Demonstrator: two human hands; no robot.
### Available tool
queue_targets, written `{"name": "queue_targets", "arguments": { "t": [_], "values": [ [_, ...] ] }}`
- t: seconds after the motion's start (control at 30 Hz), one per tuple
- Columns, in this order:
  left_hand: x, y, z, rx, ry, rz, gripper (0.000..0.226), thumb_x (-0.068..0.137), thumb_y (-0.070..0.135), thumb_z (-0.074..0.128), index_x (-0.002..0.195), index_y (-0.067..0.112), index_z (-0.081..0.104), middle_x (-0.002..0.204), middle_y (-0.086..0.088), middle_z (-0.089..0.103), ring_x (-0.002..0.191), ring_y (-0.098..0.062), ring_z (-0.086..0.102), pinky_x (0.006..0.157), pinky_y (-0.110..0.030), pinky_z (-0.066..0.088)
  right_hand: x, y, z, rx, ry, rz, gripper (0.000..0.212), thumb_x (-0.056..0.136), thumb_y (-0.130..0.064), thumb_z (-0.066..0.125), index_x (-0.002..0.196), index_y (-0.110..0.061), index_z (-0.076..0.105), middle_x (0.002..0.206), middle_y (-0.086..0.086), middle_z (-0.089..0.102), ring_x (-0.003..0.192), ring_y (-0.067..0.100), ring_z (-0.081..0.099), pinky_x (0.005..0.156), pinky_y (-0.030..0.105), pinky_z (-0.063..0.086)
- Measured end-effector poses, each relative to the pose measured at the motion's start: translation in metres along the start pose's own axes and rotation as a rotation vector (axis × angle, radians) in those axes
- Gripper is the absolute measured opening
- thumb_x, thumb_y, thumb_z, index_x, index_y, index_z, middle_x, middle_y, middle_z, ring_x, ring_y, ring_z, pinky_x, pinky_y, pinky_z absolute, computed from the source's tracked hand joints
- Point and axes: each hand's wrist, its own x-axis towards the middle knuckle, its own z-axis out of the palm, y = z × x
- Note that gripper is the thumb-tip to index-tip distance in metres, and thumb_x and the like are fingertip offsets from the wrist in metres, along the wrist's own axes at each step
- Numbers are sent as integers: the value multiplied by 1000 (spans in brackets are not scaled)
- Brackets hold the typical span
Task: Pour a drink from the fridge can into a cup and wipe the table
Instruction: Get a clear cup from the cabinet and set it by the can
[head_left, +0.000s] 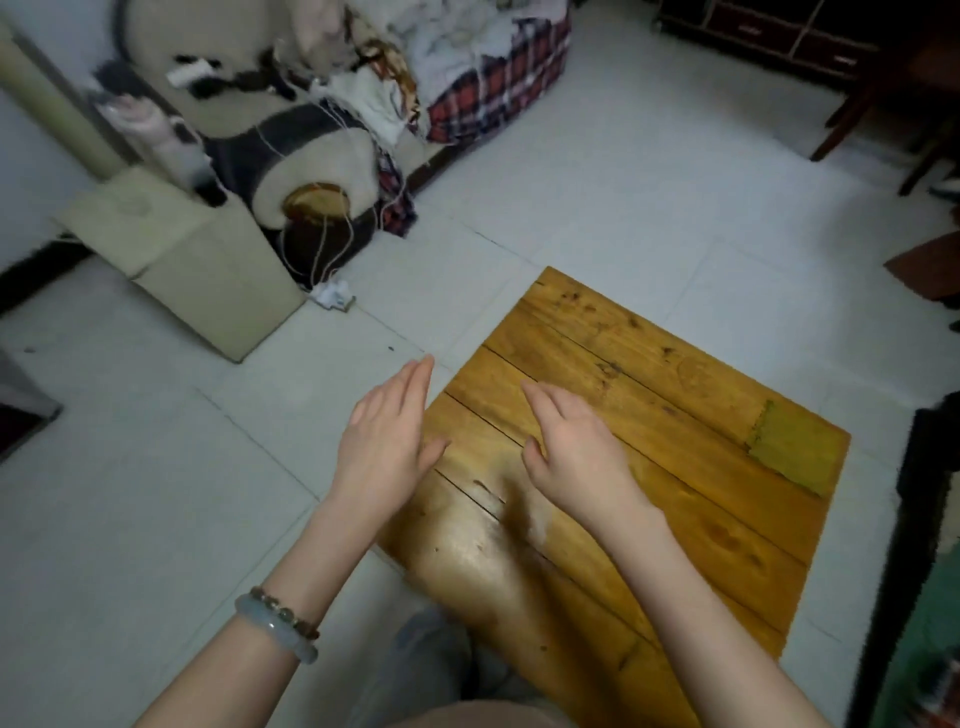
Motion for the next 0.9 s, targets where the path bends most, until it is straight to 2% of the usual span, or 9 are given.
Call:
{"name": "queue_targets", "arguments": {
  "t": [0.17, 0.4, 0.63, 0.9],
  "values": [
    [-44, -52, -43, 20, 110, -207, 86, 77, 33, 73, 145, 10, 26, 145, -11, 41, 124, -31, 47, 99, -42, 38, 35, -73, 7, -8, -34, -239, 60, 78, -7, 55, 137, -4, 41, 128, 16, 54, 115, 34, 52, 92, 43, 48],
    [-113, -133, -85, 48, 185, -493, 85, 79, 37, 70, 146, 13, 23, 147, -9, 38, 127, -31, 45, 103, -42, 35, 61, -185, 34, -52, -101, -504, 63, 83, -7, 51, 143, -7, 30, 137, 14, 47, 124, 30, 44, 97, 37, 41],
    [-175, -237, -125, 43, 261, -618, 84, 79, 35, 70, 146, 12, 25, 147, -9, 38, 129, -29, 43, 104, -41, 34, 82, -308, 86, -56, -156, -606, 64, 81, -9, 54, 141, -8, 34, 133, 12, 49, 120, 32, 47, 91, 39, 45],
    [-228, -368, -165, 40, 233, -659, 81, 78, 34, 72, 144, 9, 31, 146, -10, 40, 129, -29, 44, 104, -41, 35, 109, -460, 151, -23, -180, -631, 65, 83, -12, 54, 144, -8, 29, 138, 12, 45, 125, 30, 41, 95, 37, 40]
  ]
}}
